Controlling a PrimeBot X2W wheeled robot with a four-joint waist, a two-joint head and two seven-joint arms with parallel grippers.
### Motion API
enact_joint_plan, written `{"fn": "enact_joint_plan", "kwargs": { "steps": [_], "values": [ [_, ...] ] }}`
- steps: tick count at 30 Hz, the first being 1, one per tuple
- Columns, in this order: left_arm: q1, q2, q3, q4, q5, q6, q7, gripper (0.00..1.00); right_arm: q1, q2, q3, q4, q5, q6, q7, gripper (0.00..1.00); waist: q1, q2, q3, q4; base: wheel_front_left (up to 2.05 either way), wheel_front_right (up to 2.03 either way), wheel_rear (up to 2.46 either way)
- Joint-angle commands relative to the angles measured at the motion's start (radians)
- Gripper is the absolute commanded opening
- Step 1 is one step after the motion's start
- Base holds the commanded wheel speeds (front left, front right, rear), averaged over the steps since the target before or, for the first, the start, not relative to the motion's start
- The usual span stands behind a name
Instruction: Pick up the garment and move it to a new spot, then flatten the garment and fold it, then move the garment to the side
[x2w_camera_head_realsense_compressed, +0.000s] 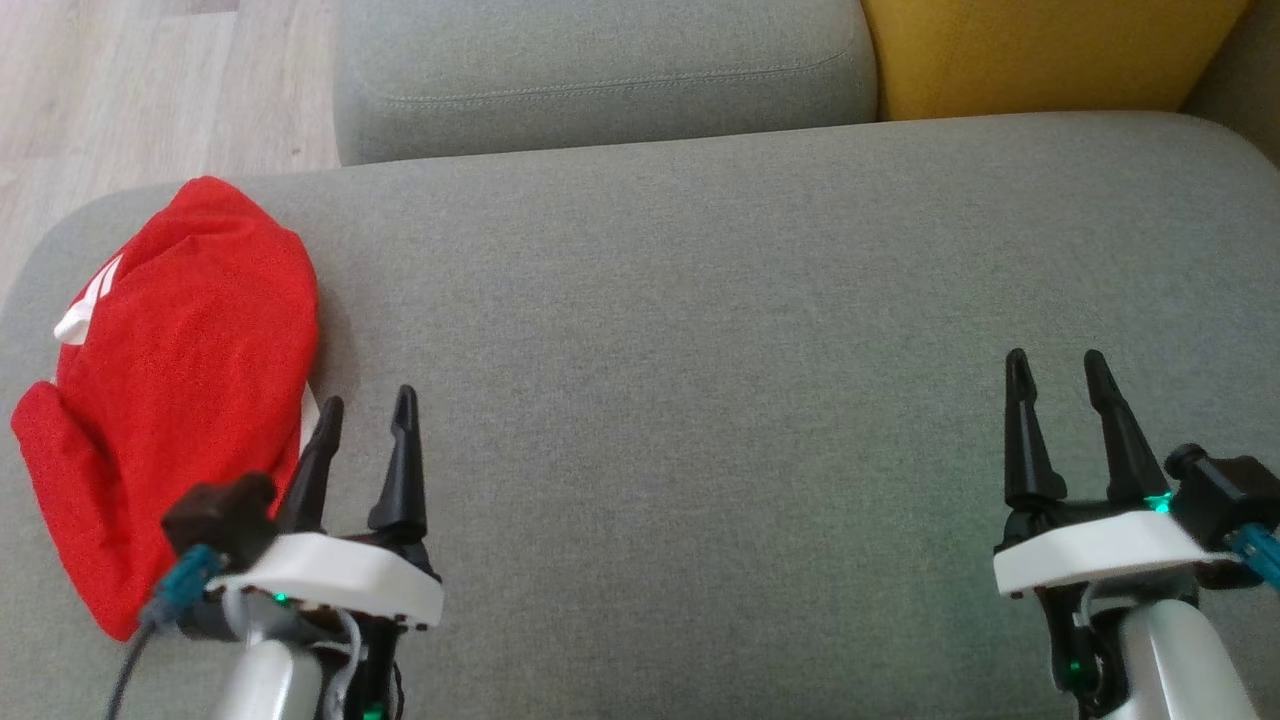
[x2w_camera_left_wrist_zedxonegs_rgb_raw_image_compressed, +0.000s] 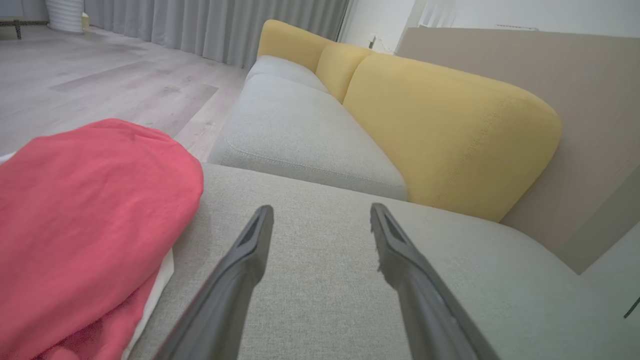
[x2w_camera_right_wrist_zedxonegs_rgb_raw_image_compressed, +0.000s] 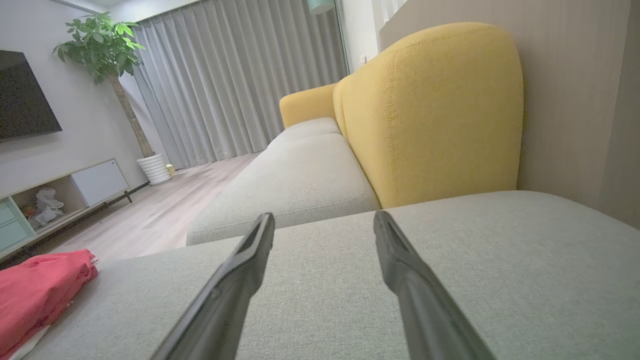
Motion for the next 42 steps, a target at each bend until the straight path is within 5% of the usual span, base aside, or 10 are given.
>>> {"fn": "enact_joint_plan", "kwargs": {
  "steps": [1, 17, 28, 42],
  "values": [
    [-0.063, 0.024, 0.005, -0.035, 0.039, 0.017, -0.019, 1.0, -0.041, -0.003, 0.022, -0.035, -0.042, 0.006, -0.015, 1.0, 0.0, 0.0, -0.001, 0.0, 0.0, 0.0, 0.0],
    [-0.077, 0.068, -0.096, -0.03, 0.166, 0.114, -0.065, 1.0, -0.044, -0.004, 0.064, 0.023, -0.103, 0.007, -0.062, 1.0, 0.0, 0.0, -0.006, 0.007, 0.0, 0.0, 0.0],
    [-0.045, 0.013, -0.028, -0.009, 0.202, 0.061, -0.097, 1.0, -0.057, -0.005, 0.098, 0.083, -0.017, 0.007, -0.095, 1.0, 0.0, 0.0, -0.011, 0.005, 0.0, 0.0, 0.0],
    [-0.039, -0.03, 0.017, 0.021, 0.344, 0.006, -0.126, 1.0, -0.077, -0.005, 0.119, 0.109, -0.074, 0.008, -0.124, 1.0, 0.0, 0.0, -0.017, 0.005, 0.0, 0.0, 0.0]
  ]
}}
